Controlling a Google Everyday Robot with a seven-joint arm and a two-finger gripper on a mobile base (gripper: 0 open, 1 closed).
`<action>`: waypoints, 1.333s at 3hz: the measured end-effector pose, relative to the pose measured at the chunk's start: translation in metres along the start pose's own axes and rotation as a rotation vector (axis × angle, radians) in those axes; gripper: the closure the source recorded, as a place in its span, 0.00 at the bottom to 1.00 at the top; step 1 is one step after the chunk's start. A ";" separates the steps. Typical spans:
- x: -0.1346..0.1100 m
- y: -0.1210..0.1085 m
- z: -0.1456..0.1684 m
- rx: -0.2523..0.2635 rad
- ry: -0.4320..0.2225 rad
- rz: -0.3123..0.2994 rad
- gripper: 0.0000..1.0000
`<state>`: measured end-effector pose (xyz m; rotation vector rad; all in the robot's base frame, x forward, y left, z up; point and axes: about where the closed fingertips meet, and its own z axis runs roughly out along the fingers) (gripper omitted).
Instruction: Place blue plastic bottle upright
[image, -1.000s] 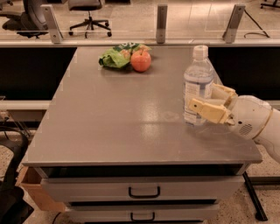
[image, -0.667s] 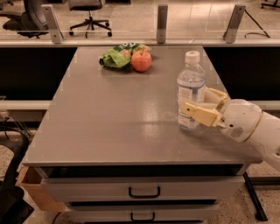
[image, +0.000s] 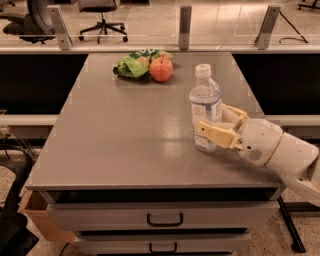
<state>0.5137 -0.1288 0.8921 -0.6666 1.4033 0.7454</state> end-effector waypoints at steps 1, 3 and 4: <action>-0.005 0.000 0.000 0.000 0.000 0.000 1.00; -0.005 0.000 0.000 0.000 0.000 0.001 1.00; -0.006 0.000 0.000 0.001 0.000 0.001 1.00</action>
Offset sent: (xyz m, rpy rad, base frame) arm -0.0059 -0.0378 -0.1296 0.0695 0.3160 -0.2190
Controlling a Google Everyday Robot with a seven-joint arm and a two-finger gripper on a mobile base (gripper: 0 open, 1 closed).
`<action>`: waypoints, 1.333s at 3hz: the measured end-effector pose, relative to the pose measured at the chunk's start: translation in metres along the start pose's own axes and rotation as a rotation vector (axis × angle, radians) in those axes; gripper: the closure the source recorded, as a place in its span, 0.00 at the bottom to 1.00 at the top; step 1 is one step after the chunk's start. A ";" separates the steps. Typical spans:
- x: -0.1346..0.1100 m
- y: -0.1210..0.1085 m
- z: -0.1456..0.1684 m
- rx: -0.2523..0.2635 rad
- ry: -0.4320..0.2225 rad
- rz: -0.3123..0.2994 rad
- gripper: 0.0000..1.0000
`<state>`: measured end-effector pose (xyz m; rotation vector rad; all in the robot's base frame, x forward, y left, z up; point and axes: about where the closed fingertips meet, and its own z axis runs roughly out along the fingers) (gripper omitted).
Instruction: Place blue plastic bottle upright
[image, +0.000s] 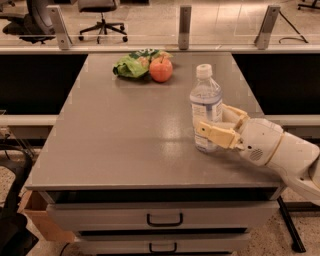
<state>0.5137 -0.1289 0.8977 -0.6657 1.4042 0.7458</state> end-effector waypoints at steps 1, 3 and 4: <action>0.000 0.000 0.000 0.000 0.000 0.000 1.00; -0.002 -0.006 -0.016 0.141 -0.168 0.110 1.00; 0.001 -0.016 -0.032 0.247 -0.275 0.179 1.00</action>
Offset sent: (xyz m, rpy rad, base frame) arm 0.0180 -0.0327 0.0157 0.3430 0.0172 -0.2134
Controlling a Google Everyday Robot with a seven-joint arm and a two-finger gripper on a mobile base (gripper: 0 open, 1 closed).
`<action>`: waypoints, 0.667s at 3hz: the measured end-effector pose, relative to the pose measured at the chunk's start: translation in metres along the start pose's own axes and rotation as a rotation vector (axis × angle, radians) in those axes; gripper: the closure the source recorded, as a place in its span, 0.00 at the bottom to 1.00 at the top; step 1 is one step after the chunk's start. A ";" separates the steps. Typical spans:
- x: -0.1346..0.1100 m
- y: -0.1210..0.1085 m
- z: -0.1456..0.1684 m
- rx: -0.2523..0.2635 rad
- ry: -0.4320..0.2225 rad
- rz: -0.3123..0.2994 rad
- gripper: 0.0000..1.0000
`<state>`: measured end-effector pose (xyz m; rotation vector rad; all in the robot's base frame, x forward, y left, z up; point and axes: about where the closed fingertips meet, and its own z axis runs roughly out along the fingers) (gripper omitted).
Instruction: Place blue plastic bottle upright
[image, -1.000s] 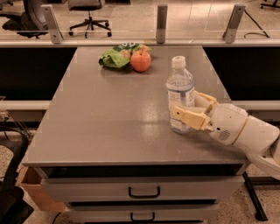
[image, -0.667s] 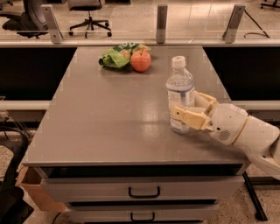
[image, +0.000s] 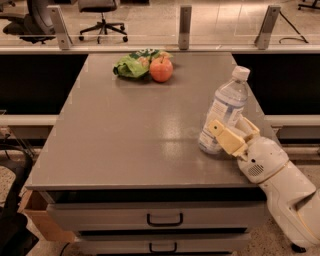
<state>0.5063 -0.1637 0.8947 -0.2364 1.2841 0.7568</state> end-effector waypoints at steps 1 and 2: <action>0.000 -0.001 -0.001 0.007 -0.006 0.004 0.84; 0.000 -0.001 -0.001 0.006 -0.006 0.004 0.60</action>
Offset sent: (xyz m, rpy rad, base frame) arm -0.0001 -0.0012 -0.0003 0.0074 0.0000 -0.0065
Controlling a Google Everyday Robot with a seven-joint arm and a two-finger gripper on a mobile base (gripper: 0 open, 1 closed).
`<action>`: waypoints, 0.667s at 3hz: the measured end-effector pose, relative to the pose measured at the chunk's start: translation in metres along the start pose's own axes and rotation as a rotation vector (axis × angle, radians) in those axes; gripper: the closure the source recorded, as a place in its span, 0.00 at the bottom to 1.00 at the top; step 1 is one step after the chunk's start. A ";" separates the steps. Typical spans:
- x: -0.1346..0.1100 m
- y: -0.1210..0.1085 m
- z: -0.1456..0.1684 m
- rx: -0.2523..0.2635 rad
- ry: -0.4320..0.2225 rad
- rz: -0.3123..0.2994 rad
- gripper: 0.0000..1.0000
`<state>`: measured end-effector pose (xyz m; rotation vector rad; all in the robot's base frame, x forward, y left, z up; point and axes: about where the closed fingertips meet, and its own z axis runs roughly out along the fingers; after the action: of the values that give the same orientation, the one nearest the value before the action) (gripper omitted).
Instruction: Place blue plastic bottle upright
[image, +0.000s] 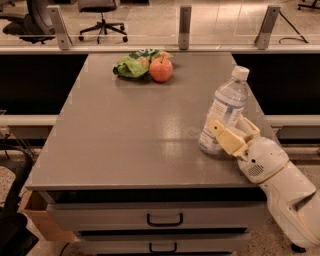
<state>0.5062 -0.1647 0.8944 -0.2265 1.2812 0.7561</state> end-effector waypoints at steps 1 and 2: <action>0.000 0.001 0.001 -0.003 0.000 0.000 0.37; 0.000 0.003 0.002 -0.006 0.001 -0.001 0.15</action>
Offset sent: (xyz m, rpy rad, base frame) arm 0.0001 0.0014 0.0007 -0.0008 -0.0010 0.0024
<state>0.5063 -0.1616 0.8960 -0.2321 1.2797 0.7591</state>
